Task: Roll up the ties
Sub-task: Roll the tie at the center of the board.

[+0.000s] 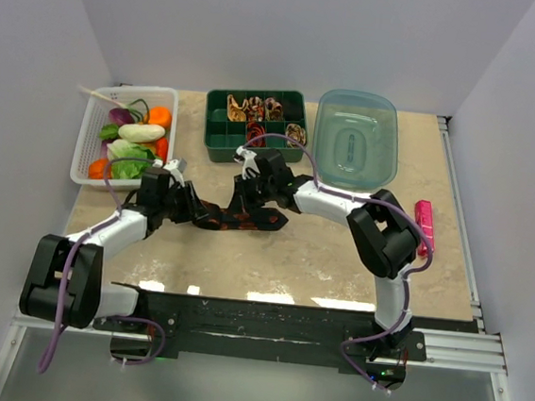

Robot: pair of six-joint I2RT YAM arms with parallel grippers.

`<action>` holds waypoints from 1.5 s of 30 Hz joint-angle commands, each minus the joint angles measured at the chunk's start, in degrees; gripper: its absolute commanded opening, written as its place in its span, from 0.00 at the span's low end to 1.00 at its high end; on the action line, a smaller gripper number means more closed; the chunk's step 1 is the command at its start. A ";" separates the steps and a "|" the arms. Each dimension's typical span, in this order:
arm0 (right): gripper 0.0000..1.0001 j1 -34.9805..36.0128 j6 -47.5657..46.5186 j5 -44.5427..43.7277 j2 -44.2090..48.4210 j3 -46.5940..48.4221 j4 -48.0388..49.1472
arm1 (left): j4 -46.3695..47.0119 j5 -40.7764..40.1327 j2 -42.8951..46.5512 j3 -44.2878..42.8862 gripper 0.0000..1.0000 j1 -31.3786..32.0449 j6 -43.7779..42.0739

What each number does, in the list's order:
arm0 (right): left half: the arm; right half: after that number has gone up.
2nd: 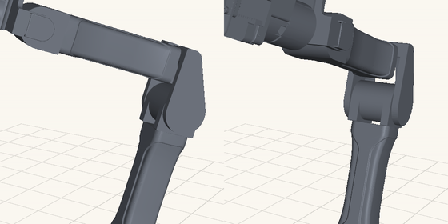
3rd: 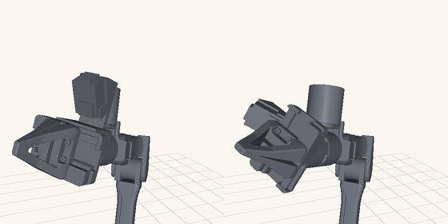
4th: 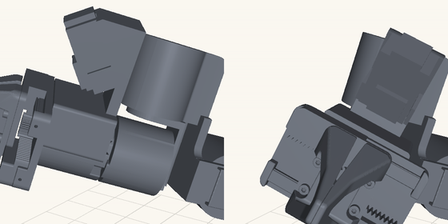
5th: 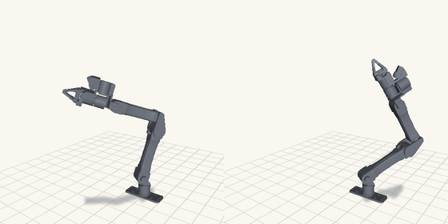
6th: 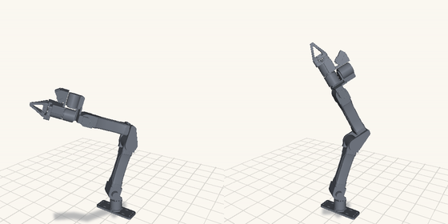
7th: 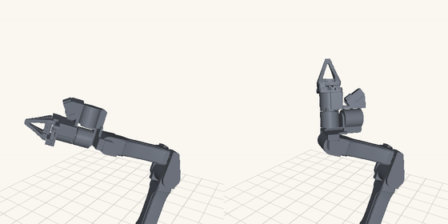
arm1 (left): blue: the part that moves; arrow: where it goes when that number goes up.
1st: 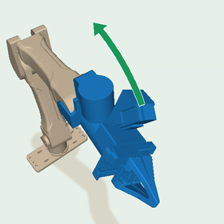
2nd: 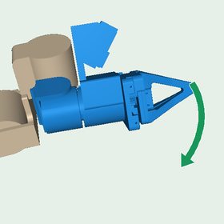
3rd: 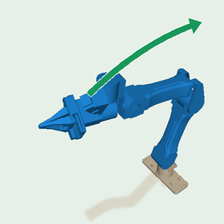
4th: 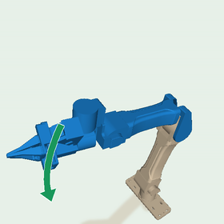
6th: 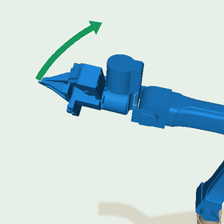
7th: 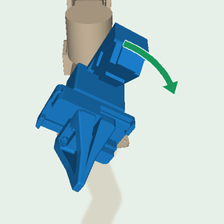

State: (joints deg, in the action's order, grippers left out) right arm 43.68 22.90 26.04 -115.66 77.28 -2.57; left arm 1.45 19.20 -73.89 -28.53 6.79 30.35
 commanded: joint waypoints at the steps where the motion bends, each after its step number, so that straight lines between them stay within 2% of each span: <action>1: 0.00 1.76 -0.75 -0.99 0.00 4.37 0.11 | -6.98 -6.36 -0.37 -5.55 0.11 3.75 -2.31; 7: 0.00 3.34 -0.48 -1.34 -3.52 7.62 -0.59 | -13.58 -12.34 -1.96 -11.44 0.11 8.32 -3.10; 15: 0.00 3.69 -0.75 -2.49 -5.81 8.77 -1.56 | -19.81 -17.35 -2.05 -16.02 0.11 10.53 -3.28; 27: 0.00 3.96 1.45 -0.73 -7.48 9.56 0.72 | -24.30 -22.62 -5.30 -20.51 0.11 14.57 -3.37; 32: 0.00 4.31 2.59 0.50 -8.44 9.38 2.30 | -27.98 -27.98 -7.93 -24.11 0.11 18.70 -2.49; 37: 0.00 4.39 3.65 2.25 -8.01 8.16 4.06 | -32.12 -33.87 -11.80 -28.06 0.12 22.38 -1.70; 45: 0.00 2.73 4.09 2.79 -4.06 4.65 5.38 | -36.34 -39.50 -12.51 -29.82 0.12 23.62 -0.64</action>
State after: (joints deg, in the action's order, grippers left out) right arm 46.85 26.76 26.83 -123.61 83.48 -0.99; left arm -32.42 -16.62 -86.30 -55.27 29.39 28.51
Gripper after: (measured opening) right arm 0.007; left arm 0.373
